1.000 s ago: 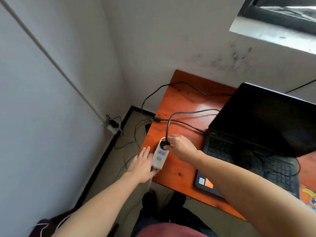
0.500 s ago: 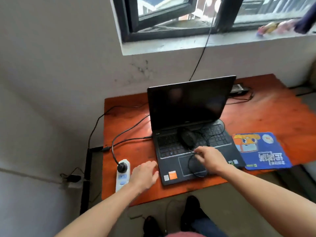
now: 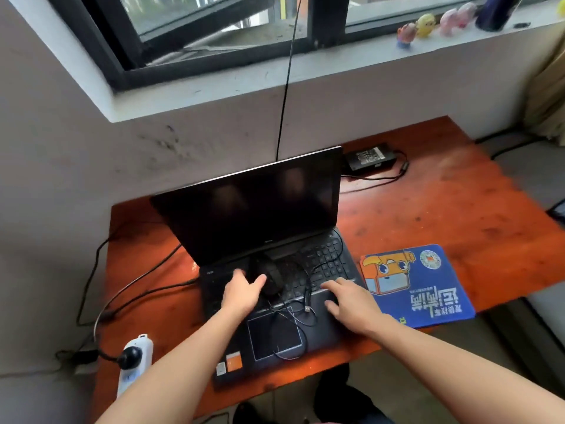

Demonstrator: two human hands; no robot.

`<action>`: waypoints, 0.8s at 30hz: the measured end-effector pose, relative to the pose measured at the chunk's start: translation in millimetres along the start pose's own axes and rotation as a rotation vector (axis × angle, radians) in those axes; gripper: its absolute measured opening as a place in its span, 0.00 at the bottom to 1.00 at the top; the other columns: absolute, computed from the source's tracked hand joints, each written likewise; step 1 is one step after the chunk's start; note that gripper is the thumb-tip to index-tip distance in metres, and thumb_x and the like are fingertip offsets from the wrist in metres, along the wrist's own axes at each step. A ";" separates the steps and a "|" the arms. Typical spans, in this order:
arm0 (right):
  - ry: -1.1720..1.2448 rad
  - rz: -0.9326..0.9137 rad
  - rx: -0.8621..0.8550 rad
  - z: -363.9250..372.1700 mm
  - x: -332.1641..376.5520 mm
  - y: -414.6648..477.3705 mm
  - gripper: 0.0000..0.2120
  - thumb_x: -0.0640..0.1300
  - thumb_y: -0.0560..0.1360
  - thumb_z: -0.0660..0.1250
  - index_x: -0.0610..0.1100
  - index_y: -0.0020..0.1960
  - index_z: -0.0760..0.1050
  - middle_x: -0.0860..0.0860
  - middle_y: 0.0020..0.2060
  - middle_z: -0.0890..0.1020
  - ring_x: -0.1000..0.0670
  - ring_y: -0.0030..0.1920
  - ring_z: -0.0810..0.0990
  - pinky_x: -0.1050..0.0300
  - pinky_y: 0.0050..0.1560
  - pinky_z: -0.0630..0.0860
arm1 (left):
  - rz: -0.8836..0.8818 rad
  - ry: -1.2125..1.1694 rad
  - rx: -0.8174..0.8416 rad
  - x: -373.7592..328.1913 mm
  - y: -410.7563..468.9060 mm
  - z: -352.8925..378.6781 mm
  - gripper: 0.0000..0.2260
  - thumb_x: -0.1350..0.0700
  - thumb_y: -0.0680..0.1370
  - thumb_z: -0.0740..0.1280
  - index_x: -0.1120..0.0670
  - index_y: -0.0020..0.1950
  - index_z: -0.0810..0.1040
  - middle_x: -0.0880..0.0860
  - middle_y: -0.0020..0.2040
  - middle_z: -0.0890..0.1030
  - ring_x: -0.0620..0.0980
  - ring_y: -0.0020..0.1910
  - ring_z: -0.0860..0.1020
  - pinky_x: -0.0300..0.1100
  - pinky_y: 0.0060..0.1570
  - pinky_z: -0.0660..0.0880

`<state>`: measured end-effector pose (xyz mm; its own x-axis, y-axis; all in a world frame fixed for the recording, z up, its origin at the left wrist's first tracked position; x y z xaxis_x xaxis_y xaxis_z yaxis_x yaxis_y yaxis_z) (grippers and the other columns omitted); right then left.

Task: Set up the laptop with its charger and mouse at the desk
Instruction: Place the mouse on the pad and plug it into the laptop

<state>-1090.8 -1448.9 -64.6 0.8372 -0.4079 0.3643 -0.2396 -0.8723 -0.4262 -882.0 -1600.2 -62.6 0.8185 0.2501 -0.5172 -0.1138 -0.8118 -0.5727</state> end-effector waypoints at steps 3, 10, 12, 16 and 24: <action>-0.054 -0.085 0.063 3.6 -12.4 6.4 0.19 0.52 0.77 0.61 0.51 0.67 0.70 0.50 0.62 0.71 0.46 0.62 0.71 0.49 0.54 0.75 | -0.138 0.012 -0.043 -19.4 14.6 17.4 0.37 0.34 0.70 0.67 0.60 0.65 0.66 0.62 0.57 0.79 0.64 0.53 0.79 0.54 0.52 0.78; 0.058 -0.077 0.153 -19.7 -47.7 27.7 0.14 0.52 0.77 0.63 0.52 0.61 0.76 0.51 0.57 0.79 0.46 0.57 0.78 0.52 0.54 0.75 | -0.122 0.122 -0.098 -41.5 19.1 24.4 0.34 0.41 0.64 0.74 0.59 0.63 0.74 0.57 0.58 0.80 0.58 0.58 0.78 0.46 0.53 0.74; 0.120 -0.033 0.115 -33.3 -55.2 37.2 0.13 0.51 0.76 0.65 0.51 0.59 0.78 0.53 0.52 0.83 0.49 0.53 0.80 0.54 0.52 0.77 | -0.039 0.035 -0.083 -40.8 15.7 13.0 0.30 0.47 0.63 0.77 0.58 0.61 0.77 0.56 0.54 0.82 0.56 0.54 0.80 0.47 0.53 0.77; 0.522 0.090 0.047 -63.7 -46.5 60.7 0.06 0.46 0.74 0.70 0.48 0.50 0.81 0.53 0.37 0.83 0.54 0.36 0.80 0.58 0.39 0.75 | 0.019 -0.403 0.170 -48.3 -3.0 -13.9 0.27 0.66 0.65 0.78 0.60 0.61 0.74 0.58 0.48 0.80 0.54 0.39 0.82 0.50 0.37 0.82; 1.133 0.052 0.516 -99.0 14.0 57.5 0.24 0.62 0.69 0.72 0.46 0.58 0.79 0.49 0.47 0.86 0.52 0.42 0.84 0.60 0.37 0.78 | 0.268 -0.322 0.576 -79.4 -49.5 -45.6 0.27 0.60 0.63 0.80 0.57 0.53 0.67 0.60 0.40 0.83 0.60 0.37 0.82 0.45 0.32 0.78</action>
<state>-1141.5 -1531.6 -2.1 -0.1234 -0.6649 0.7366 0.1756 -0.7452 -0.6433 -915.7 -1603.9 35.8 0.5239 0.2962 -0.7986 -0.6404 -0.4812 -0.5986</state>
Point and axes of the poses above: each hand's wrist, its own y-axis towards the middle knuckle, its own z-axis out of the palm, x = y × z, the point moved 1 cm from there along y, towards the middle knuckle
